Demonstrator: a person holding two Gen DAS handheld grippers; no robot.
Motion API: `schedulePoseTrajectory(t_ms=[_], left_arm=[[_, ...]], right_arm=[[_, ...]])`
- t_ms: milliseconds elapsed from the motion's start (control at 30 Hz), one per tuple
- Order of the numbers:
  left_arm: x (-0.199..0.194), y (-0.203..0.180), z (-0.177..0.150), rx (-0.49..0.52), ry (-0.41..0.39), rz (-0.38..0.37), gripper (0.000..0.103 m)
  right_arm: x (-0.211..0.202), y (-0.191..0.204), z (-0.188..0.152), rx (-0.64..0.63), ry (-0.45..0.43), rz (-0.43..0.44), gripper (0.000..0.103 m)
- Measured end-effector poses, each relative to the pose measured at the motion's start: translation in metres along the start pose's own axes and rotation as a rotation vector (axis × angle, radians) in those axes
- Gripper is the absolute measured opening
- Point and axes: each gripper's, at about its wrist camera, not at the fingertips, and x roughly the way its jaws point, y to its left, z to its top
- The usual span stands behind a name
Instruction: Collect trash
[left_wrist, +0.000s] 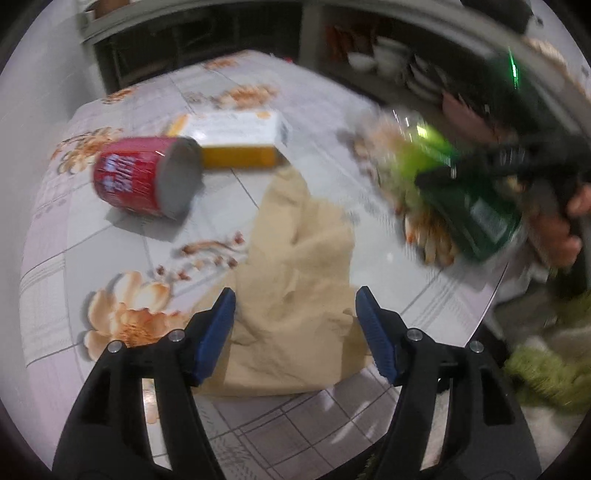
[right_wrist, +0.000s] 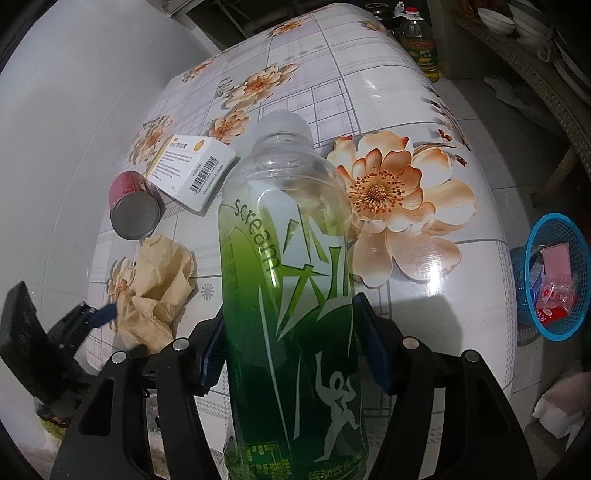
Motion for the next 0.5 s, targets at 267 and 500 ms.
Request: schedulePoseTrajectory(t_ms=[267, 500], left_arm=[[0.016, -0.002, 0.001, 0.014, 0.03, 0.013, 0.068], [0.021, -0.013, 0.007, 0.044, 0.029, 0.063, 0.053]], right_arm=[[0.0, 0.0, 0.0, -0.002, 0.004, 0.0, 0.062], [-0.001, -0.001, 0.001, -0.002, 0.017, 0.008, 0.063]])
